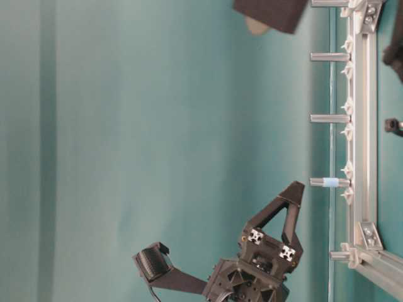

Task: Insert the wire through the string loop located in the center.
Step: 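Close the right gripper on the cable just behind the USB plug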

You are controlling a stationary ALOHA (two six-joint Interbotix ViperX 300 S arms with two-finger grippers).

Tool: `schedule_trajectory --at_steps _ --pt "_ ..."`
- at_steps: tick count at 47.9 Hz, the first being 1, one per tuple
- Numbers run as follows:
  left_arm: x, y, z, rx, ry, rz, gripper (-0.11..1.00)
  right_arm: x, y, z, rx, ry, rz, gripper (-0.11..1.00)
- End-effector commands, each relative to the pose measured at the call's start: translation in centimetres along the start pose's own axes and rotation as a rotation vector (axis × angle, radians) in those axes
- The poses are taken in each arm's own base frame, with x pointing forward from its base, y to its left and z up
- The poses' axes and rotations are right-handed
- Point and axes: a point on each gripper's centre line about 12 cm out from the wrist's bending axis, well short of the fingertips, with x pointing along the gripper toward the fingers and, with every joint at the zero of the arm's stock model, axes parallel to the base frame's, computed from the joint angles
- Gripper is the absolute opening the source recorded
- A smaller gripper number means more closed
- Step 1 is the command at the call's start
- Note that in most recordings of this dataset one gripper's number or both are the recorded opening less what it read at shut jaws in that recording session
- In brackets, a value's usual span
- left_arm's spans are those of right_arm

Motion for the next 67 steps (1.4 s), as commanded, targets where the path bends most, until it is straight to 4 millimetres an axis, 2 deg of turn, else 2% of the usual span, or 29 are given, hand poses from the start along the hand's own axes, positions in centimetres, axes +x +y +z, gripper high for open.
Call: schedule_trajectory --at_steps 1,32,35,39,41,67 --pt "-0.3 -0.3 1.1 -0.006 -0.03 -0.008 0.0 0.3 0.2 1.1 -0.004 -0.034 0.005 0.35" --pt "-0.3 -0.8 0.9 0.0 -0.012 -0.022 0.0 1.0 0.1 0.1 -0.001 0.012 0.003 0.32" --pt "-0.3 -0.8 0.9 0.0 -0.012 -0.022 0.0 0.9 0.0 0.0 0.0 0.02 0.001 0.25" --pt "-0.3 -0.8 0.9 0.0 -0.012 -0.022 0.0 0.9 0.0 -0.1 -0.002 0.022 0.001 0.1" --pt "-0.4 -0.8 0.9 0.0 -0.014 -0.022 0.0 0.9 0.1 -0.1 -0.004 0.026 0.003 0.07" --pt "-0.4 -0.8 1.0 0.0 -0.015 -0.023 0.0 0.6 0.1 0.5 -0.006 0.04 -0.001 0.07"
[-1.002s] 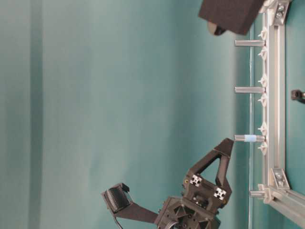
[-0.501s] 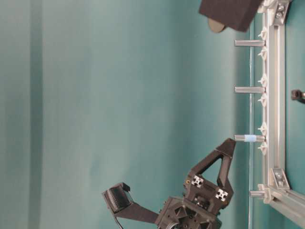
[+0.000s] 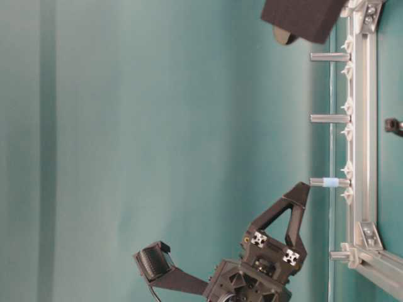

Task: Insert the wire through the string loop located in the center.
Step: 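Close the right gripper on the cable just behind the USB plug, then lift the cable with the right gripper and swing it toward the frame rail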

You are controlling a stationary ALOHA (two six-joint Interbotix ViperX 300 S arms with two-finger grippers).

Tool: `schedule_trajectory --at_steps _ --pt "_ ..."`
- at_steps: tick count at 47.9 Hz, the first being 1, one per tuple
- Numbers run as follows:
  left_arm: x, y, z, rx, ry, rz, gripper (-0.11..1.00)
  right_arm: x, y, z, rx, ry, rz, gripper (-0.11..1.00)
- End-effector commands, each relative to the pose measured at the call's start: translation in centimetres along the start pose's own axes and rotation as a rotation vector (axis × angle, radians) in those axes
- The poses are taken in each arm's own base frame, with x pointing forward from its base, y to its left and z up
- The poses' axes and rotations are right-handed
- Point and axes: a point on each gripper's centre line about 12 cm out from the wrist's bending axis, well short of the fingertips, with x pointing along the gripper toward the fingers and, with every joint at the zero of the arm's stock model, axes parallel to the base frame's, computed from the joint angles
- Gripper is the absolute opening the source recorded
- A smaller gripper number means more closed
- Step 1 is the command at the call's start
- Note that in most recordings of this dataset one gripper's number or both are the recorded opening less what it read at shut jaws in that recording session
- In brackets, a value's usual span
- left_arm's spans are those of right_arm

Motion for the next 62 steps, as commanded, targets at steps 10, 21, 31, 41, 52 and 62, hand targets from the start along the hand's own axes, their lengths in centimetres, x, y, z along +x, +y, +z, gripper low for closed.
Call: schedule_trajectory --at_steps 10,21,31,41,52,62 --pt "-0.4 -0.2 1.2 -0.005 -0.036 -0.007 0.0 -0.5 0.1 1.9 -0.007 -0.047 0.002 0.07" --pt "-0.4 -0.2 1.1 -0.005 -0.035 -0.007 0.0 -2.4 0.1 4.2 -0.011 -0.101 -0.001 0.07" --pt "-0.4 -0.3 1.1 -0.004 -0.035 -0.008 0.0 -5.0 0.3 5.4 -0.014 -0.113 -0.005 0.07" --pt "-0.4 -0.3 1.0 -0.004 -0.032 -0.008 0.0 -7.5 0.3 6.1 -0.016 -0.115 -0.012 0.07" --pt "-0.5 -0.3 1.1 -0.004 -0.035 -0.008 0.0 -9.1 0.3 6.1 -0.019 -0.103 -0.016 0.07" --pt "-0.4 -0.3 1.2 -0.004 -0.038 -0.01 0.0 -9.1 0.3 6.0 -0.022 -0.1 -0.017 0.07"
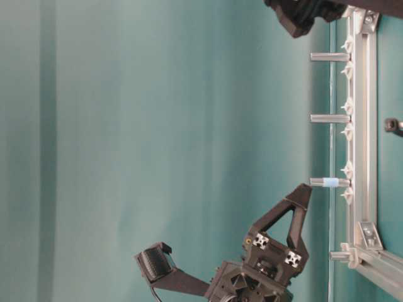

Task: Insert the wire through the string loop located in the center.
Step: 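Lift the cable with the right gripper and swing it toward the frame rail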

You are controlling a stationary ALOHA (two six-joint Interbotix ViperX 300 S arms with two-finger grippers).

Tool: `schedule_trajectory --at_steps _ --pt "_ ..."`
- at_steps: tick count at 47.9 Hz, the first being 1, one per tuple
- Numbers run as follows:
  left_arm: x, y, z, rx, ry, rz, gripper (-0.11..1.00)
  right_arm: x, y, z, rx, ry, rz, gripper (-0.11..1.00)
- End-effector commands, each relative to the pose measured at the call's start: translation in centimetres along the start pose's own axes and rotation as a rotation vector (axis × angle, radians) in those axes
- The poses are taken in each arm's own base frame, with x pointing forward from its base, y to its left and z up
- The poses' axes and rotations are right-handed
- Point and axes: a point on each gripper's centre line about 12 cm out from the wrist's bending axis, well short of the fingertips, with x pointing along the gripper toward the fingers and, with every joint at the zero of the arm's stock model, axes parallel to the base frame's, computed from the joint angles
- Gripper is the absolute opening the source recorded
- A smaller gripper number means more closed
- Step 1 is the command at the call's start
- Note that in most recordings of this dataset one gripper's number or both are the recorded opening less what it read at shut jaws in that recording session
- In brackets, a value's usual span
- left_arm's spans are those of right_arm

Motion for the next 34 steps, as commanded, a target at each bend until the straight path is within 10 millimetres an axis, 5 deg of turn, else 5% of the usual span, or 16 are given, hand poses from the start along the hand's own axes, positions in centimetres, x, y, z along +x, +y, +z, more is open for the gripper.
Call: schedule_trajectory --at_steps 1,34 --pt "-0.3 -0.3 1.4 -0.004 -0.041 -0.009 0.0 -0.4 0.1 1.2 -0.004 -0.038 0.002 0.07" --pt "-0.3 -0.9 1.2 0.002 -0.038 -0.024 0.0 -3.3 -3.0 -1.9 0.046 0.025 -0.089 0.07"
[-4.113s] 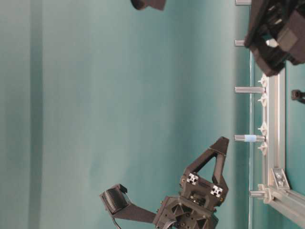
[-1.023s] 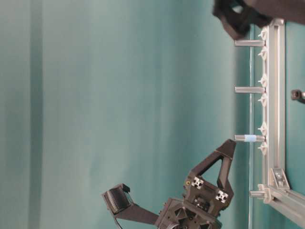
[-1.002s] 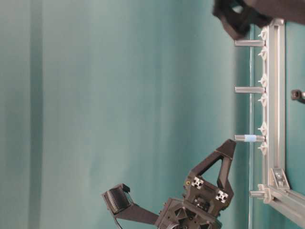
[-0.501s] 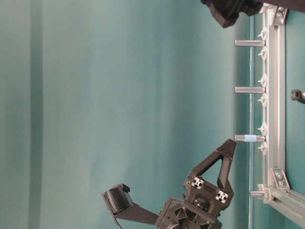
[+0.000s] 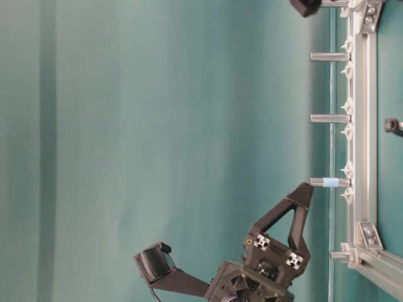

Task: Insert the wire through the string loop located in the center.
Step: 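Lift the cable with the right gripper and swing it toward the frame rail, then push the USB plug leftward through the black zip-tie loop with the right gripper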

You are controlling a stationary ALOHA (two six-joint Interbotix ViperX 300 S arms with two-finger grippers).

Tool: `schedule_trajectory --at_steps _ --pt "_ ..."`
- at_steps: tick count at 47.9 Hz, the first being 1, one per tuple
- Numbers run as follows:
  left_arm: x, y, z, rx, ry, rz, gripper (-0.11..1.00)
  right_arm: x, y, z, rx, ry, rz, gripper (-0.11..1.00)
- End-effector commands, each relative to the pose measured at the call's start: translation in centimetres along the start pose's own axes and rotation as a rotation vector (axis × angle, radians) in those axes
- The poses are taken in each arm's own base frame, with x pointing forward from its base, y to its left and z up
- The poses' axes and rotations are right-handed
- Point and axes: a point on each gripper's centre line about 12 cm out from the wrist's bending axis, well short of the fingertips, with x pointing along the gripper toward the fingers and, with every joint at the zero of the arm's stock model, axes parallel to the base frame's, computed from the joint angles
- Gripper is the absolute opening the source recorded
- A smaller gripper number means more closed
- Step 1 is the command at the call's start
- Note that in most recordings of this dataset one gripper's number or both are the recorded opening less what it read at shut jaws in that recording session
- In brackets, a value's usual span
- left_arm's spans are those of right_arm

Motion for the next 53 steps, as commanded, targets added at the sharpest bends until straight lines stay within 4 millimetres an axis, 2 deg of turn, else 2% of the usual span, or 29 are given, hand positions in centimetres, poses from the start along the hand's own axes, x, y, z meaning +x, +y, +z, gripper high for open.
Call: schedule_trajectory --at_steps 1,11,24,53 --pt "-0.3 -0.3 1.3 -0.004 -0.041 -0.01 0.0 -0.9 -0.7 0.7 0.009 -0.035 -0.019 0.07" --pt "-0.3 -0.3 1.4 -0.004 -0.042 -0.01 0.0 -2.2 -2.0 -0.4 0.043 -0.015 -0.064 0.07" --pt "-0.4 -0.4 1.3 -0.002 -0.041 -0.013 0.0 -2.9 -2.6 -1.8 0.063 0.056 -0.087 0.07" --pt "-0.4 -0.4 1.3 -0.002 -0.042 -0.013 0.0 -3.0 -3.3 -1.8 0.091 0.054 -0.108 0.07"
